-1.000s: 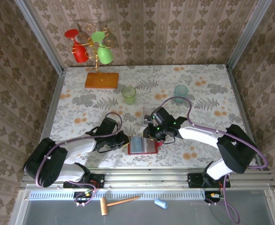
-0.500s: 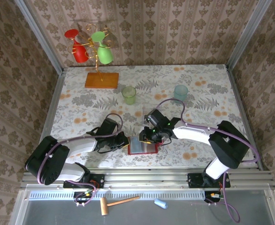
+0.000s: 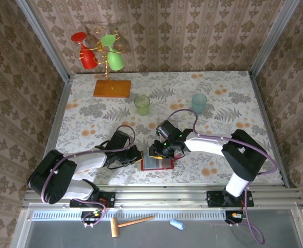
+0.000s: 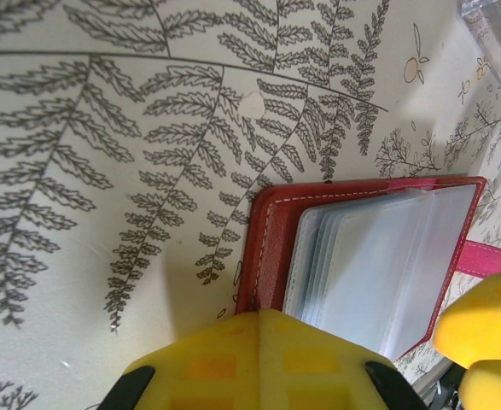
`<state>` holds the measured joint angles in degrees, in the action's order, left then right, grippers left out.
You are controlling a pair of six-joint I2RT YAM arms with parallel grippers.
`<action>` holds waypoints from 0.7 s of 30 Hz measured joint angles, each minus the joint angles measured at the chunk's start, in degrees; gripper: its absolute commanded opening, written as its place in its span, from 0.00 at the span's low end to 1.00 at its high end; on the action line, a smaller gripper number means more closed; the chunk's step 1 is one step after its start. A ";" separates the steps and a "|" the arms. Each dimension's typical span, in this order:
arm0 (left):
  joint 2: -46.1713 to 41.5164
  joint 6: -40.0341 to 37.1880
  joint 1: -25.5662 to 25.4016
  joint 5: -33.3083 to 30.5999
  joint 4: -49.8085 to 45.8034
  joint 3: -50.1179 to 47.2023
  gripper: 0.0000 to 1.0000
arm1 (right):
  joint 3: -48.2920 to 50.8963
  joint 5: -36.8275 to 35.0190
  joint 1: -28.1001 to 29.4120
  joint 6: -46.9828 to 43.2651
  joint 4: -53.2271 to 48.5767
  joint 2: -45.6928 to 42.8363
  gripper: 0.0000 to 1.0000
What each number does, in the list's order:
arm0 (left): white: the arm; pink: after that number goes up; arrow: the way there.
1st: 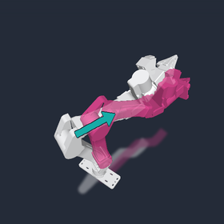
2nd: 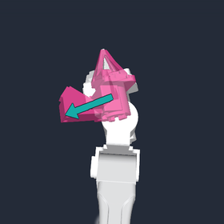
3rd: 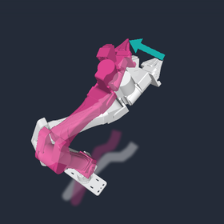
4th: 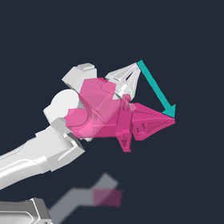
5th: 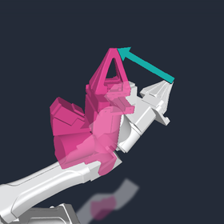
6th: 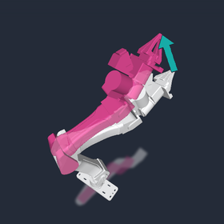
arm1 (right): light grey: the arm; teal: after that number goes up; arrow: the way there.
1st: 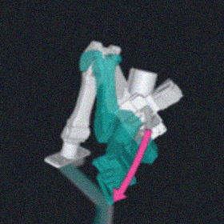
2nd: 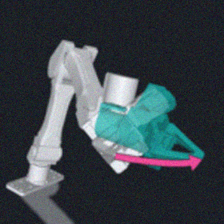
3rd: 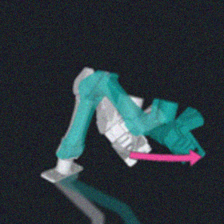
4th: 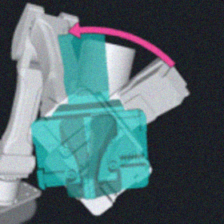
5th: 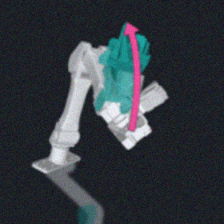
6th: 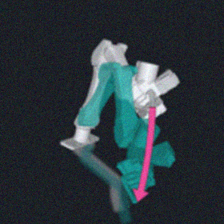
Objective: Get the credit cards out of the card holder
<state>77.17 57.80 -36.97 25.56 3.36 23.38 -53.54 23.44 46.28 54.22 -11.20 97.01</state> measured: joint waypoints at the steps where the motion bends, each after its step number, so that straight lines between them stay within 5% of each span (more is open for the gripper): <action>1: 0.00 0.00 0.02 0.02 0.04 -0.02 0.07 | -0.04 0.13 0.09 0.02 0.31 0.42 0.31; 21: 0.55 -0.02 0.33 0.39 0.98 -0.11 0.07 | -0.74 0.96 0.15 -0.15 0.63 3.34 0.35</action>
<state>77.71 57.78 -36.64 25.96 4.34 23.27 -54.28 24.40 46.44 54.06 -10.57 100.36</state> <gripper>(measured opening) 0.070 0.349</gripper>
